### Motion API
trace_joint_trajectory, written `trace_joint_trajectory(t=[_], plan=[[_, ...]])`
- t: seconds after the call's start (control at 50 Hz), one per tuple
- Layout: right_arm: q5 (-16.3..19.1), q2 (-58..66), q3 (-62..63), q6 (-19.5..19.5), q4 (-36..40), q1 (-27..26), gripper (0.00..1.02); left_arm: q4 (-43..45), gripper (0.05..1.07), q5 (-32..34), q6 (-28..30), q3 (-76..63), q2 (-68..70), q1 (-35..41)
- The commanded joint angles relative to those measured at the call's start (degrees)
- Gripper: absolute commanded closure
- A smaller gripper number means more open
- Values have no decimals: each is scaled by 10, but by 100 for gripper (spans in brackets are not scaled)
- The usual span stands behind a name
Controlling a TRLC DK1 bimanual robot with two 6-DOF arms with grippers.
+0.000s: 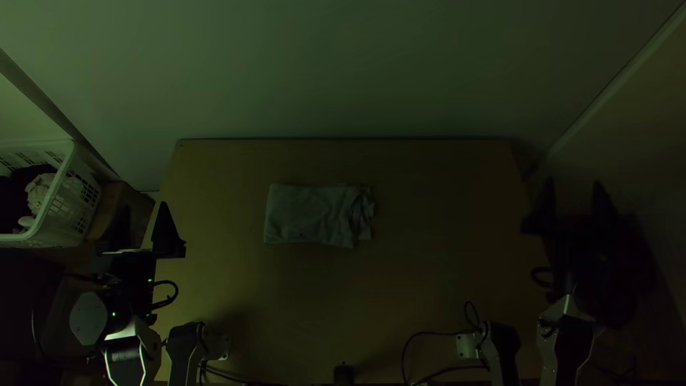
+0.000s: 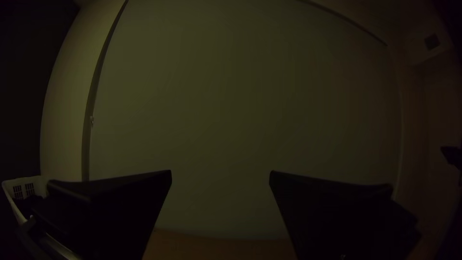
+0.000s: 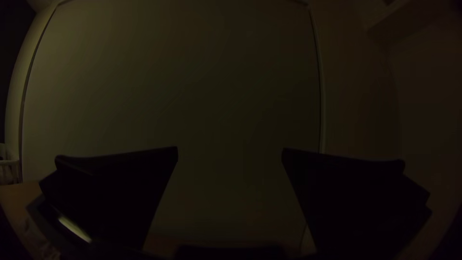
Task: Fold the t-shirt
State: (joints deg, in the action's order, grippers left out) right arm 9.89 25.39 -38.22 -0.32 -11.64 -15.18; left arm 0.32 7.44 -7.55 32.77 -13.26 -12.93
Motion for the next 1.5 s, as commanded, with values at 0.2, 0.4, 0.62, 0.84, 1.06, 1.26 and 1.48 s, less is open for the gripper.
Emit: trace_joint_trajectory(t=[0.2,0.4,0.62,0.84,1.06,1.26,1.48], plan=[[-1,-60,73,-3,-25,2,3,48,11,-9,8,-140,135,-17],[-1,-145,163,-10,-62,24,3,124,11,-20,25,-199,136,-19],[-1,-242,252,-14,-72,24,3,186,11,-21,39,-264,136,-19],[-8,-257,303,-19,-64,11,3,187,10,-23,68,-313,136,-23],[-17,-257,381,-40,-50,7,3,107,10,-23,47,-330,135,-21],[-38,-258,381,-14,80,1,3,3,10,-27,34,-328,134,-19],[-101,-256,377,-12,123,-6,3,-3,10,-45,34,-327,133,-24]])
